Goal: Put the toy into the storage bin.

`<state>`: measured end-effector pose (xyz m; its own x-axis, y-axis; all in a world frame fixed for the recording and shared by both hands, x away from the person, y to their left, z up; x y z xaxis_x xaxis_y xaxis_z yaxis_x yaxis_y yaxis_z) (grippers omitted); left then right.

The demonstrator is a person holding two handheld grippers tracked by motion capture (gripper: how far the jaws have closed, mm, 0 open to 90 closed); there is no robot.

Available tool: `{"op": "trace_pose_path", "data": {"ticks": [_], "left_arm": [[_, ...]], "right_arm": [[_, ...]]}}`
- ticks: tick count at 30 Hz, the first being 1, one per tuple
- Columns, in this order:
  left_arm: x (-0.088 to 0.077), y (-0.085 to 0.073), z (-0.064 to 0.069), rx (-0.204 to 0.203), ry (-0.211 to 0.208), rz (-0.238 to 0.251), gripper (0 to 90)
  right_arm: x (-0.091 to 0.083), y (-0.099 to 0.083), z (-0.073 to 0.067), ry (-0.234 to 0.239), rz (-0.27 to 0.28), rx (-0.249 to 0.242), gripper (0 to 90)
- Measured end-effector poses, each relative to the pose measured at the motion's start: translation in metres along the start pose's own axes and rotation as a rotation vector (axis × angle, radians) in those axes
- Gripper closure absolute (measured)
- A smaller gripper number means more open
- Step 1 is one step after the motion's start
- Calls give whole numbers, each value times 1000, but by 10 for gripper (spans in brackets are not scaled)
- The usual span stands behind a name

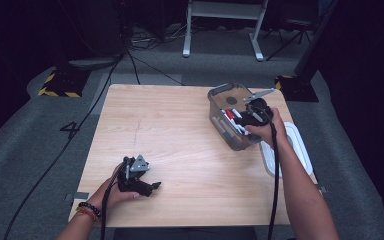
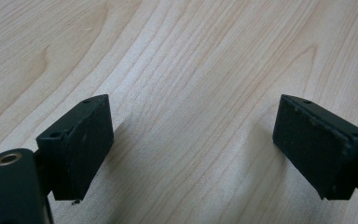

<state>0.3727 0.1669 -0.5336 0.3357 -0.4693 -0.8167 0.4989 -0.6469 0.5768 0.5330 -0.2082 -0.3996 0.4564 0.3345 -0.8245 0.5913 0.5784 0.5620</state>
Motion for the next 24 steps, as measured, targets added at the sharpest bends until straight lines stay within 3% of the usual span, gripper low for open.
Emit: {"op": "trace_pose_path", "data": {"ticks": [7,11,20,24], "left_arm": [[0,0,0,3,-1,3,127],[0,0,0,0,0,0,127],[0,0,0,3,0,2,127],[0,0,0,-1,3,3,127]], "right_arm": [[-36,-17,12,-53,77,29,407],[-53,-30,18,-86,116,31,382],[-77,-54,21,-164,151,19,340],[-86,-70,24,-202,161,20,360]]}}
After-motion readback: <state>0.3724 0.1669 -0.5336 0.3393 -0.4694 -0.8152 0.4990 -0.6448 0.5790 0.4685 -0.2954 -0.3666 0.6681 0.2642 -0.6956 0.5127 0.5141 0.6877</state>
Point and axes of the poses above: each handheld gripper's, and its own axes: x roughly forward along the jaws, y roughly out of its top, z roughly to its right, the point moved 4 cm from there along x, roughly forward along the jaws, and after that the axes turned 8 degrees about -z, right-handed, at the moved point
